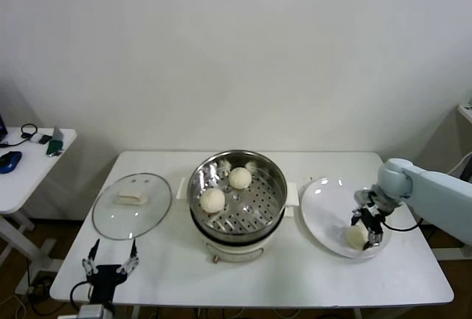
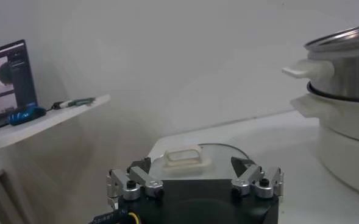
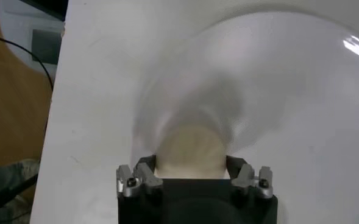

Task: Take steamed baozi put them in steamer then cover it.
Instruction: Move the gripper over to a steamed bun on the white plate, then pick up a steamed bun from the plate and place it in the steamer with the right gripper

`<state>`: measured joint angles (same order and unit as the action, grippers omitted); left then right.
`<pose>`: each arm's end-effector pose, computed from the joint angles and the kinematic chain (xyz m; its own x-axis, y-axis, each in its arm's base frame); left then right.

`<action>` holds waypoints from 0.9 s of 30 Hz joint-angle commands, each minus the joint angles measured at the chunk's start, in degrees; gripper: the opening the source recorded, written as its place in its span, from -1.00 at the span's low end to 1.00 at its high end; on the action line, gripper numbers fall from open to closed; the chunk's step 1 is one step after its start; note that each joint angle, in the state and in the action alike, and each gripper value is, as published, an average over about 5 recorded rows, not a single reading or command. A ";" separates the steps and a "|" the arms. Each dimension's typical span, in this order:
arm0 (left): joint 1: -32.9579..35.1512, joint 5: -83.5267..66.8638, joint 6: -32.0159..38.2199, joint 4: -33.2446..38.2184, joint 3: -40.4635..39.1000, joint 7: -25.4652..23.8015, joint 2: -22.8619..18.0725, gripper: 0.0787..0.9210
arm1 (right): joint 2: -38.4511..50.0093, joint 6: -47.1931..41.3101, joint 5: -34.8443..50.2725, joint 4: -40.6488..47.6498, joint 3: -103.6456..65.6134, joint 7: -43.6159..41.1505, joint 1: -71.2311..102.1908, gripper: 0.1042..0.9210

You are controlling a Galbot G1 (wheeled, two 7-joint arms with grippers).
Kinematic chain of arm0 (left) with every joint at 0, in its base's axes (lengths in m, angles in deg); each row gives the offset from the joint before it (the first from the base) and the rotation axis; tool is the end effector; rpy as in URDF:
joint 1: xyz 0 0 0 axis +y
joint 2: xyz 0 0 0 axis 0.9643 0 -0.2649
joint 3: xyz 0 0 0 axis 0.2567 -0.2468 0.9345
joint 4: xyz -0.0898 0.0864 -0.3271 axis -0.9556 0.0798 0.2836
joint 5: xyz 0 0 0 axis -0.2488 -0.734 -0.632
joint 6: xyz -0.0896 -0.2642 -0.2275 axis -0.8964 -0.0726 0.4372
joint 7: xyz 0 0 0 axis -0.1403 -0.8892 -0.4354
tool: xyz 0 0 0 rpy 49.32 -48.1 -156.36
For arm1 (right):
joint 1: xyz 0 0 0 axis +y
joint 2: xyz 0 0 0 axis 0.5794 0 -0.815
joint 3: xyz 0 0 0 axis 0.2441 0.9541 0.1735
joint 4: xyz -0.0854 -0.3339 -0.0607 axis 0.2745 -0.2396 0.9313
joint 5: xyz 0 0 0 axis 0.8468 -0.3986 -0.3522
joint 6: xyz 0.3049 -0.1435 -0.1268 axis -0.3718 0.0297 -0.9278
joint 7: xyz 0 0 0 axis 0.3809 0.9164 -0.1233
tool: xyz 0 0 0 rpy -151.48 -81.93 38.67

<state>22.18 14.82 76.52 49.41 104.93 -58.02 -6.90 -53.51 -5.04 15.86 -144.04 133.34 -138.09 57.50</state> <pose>0.1336 0.0873 -0.3683 -0.9598 -0.1976 0.1991 -0.1428 0.9551 0.2594 0.4994 -0.1988 -0.2432 0.0557 -0.0418 0.9976 -0.9884 -0.1435 0.0492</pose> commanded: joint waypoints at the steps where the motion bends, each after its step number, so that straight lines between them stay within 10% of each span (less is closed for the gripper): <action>1: 0.00 0.05 -0.03 0.01 -0.01 0.01 0.08 0.77 | -0.40 0.51 -0.25 0.64 -0.61 -0.29 0.10 0.44; 27: 0.96 0.33 0.01 0.70 -0.62 0.18 0.20 0.77 | -16.01 35.41 -10.49 -22.73 13.64 -6.26 -41.88 0.43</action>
<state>23.10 15.00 76.68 50.28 104.42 -57.84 -6.67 -62.71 18.51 10.18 -156.43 145.29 -143.11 26.68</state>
